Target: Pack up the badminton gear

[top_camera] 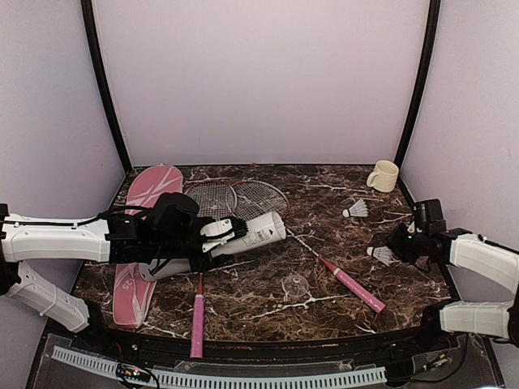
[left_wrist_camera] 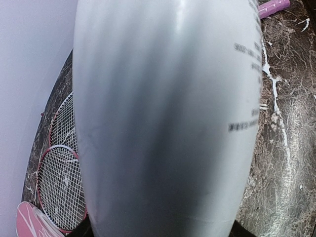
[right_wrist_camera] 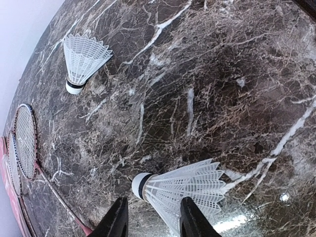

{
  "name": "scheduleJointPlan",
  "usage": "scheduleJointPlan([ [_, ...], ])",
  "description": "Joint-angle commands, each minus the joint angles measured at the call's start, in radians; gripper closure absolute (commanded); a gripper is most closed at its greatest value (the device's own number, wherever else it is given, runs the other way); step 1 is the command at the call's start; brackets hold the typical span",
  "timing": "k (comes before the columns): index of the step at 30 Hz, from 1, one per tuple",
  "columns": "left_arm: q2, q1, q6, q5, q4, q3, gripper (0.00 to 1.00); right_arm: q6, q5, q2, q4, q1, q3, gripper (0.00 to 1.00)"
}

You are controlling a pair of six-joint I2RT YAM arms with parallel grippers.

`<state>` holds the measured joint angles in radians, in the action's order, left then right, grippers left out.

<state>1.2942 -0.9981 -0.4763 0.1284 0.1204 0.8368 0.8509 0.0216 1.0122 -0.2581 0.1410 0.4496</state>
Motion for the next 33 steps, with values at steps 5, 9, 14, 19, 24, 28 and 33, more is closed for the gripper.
scheduleJointPlan([
  [5, -0.011, -0.005, -0.012, 0.008, -0.011, 0.008, 0.37, 0.007, 0.007, 0.034, 0.083, -0.006, -0.032, 0.71],
  [9, -0.007, -0.006, -0.012, 0.008, -0.009, 0.01, 0.37, 0.008, 0.018, 0.053, 0.102, -0.006, -0.036, 0.77],
  [14, -0.006, -0.007, -0.012, 0.008, -0.008, 0.011, 0.37, 0.007, 0.03, 0.063, 0.127, -0.006, -0.038, 0.86],
  [19, -0.006, -0.008, -0.013, 0.007, -0.007, 0.012, 0.37, 0.011, 0.057, 0.059, 0.183, -0.006, -0.049, 1.0],
  [24, -0.003, -0.01, -0.014, 0.014, -0.008, 0.011, 0.37, -0.012, 0.112, 0.044, 0.24, -0.006, -0.042, 1.0],
  [28, -0.001, -0.011, -0.015, 0.013, -0.009, 0.011, 0.37, -0.051, 0.256, 0.003, 0.428, -0.006, -0.049, 1.0],
  [33, 0.004, -0.013, -0.015, 0.009, -0.008, 0.013, 0.37, -0.014, 0.622, -0.008, 0.696, 0.04, -0.032, 1.0],
])
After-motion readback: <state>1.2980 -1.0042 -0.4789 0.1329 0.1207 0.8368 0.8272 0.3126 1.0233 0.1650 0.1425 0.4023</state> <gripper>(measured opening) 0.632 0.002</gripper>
